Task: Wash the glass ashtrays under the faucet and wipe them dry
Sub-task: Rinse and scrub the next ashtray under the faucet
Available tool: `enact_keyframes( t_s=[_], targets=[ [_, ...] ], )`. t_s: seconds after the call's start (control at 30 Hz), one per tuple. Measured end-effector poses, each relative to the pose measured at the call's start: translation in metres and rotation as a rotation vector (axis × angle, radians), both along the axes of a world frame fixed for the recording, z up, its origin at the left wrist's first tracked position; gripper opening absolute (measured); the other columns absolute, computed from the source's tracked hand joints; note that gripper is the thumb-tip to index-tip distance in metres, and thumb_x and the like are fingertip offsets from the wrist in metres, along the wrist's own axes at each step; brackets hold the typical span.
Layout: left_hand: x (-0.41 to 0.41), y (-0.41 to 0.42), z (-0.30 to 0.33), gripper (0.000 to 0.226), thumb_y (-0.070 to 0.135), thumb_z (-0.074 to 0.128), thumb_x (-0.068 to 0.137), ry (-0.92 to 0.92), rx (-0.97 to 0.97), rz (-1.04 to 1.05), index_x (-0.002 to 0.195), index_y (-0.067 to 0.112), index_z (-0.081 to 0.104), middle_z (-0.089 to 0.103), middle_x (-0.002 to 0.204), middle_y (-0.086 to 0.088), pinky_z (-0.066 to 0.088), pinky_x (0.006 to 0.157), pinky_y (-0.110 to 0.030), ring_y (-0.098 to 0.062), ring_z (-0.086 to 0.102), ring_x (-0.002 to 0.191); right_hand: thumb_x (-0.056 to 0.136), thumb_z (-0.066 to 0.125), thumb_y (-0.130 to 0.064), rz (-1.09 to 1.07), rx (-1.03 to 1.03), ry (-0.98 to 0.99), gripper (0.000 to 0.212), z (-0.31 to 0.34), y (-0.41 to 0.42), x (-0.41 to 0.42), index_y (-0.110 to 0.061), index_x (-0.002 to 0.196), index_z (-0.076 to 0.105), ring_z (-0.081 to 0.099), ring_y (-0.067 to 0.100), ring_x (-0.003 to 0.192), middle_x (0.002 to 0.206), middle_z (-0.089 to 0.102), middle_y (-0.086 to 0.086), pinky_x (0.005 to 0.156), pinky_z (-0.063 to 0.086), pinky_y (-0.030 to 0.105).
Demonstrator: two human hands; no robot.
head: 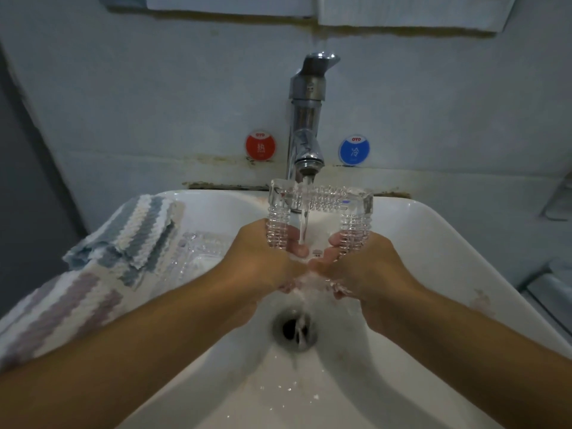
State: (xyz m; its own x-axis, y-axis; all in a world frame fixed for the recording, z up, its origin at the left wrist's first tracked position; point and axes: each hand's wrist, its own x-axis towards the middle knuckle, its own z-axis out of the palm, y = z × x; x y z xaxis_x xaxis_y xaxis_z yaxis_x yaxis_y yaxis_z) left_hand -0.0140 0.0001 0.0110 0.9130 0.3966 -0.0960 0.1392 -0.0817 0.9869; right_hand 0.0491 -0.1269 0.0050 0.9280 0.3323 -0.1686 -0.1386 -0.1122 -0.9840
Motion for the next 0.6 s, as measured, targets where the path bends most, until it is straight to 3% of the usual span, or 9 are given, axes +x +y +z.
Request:
enact_keyframes(
  t_s=[0.1,0.23,0.37,0.5,0.6],
  targets=[
    [0.0037,0.0047,0.0000,0.039,-0.022,0.059,0.081,0.033,-0.015,0.020,0.108,0.005,0.066,0.071,0.092,-0.009,0.049,0.051,-0.027,-0.019,0.061,0.062,0.087,0.060,0.011,-0.012,0.019,0.011,0.027,0.0011,0.0015,0.0010,-0.016,0.088,0.063,0.060,0.022,0.070,0.080,0.066,0.008,0.051,0.047,0.026],
    [0.0098,0.0088,-0.0005,0.043,-0.016,0.044,0.086,0.080,-0.025,-0.004,0.111,0.010,0.068,0.074,0.088,-0.004,0.054,0.056,-0.029,-0.023,0.061,0.074,0.094,0.050,0.007,-0.022,0.033,0.027,0.027,0.0021,0.0012,0.0057,-0.014,0.100,0.065,0.062,0.026,0.076,0.090,0.068,0.012,0.053,0.047,0.028],
    [0.0052,0.0052,-0.0004,0.041,-0.018,0.049,0.087,0.057,-0.009,0.014,0.108,0.013,0.067,0.073,0.095,-0.006,0.055,0.050,-0.025,-0.020,0.063,0.071,0.085,0.060,0.015,0.001,0.019,0.010,0.031,0.0007,0.0006,0.0034,-0.015,0.090,0.064,0.061,0.021,0.068,0.079,0.066,0.007,0.049,0.048,0.026],
    [0.0007,0.0048,0.0011,0.035,-0.014,0.066,0.083,-0.006,0.017,0.007,0.106,0.012,0.066,0.073,0.095,-0.007,0.055,0.046,-0.024,-0.017,0.067,0.066,0.074,0.078,0.014,0.022,0.032,-0.009,0.038,0.0001,-0.0003,0.0004,-0.014,0.094,0.061,0.062,0.018,0.064,0.074,0.064,0.004,0.054,0.049,0.030],
    [0.0008,0.0023,0.0012,0.038,-0.009,0.075,0.079,-0.014,0.034,0.012,0.107,0.014,0.065,0.072,0.094,-0.005,0.055,0.050,-0.024,-0.015,0.067,0.061,0.078,0.073,0.014,0.012,0.028,0.008,0.034,0.0003,0.0005,0.0016,-0.015,0.093,0.062,0.062,0.019,0.068,0.078,0.064,0.005,0.051,0.048,0.027]
  ],
)
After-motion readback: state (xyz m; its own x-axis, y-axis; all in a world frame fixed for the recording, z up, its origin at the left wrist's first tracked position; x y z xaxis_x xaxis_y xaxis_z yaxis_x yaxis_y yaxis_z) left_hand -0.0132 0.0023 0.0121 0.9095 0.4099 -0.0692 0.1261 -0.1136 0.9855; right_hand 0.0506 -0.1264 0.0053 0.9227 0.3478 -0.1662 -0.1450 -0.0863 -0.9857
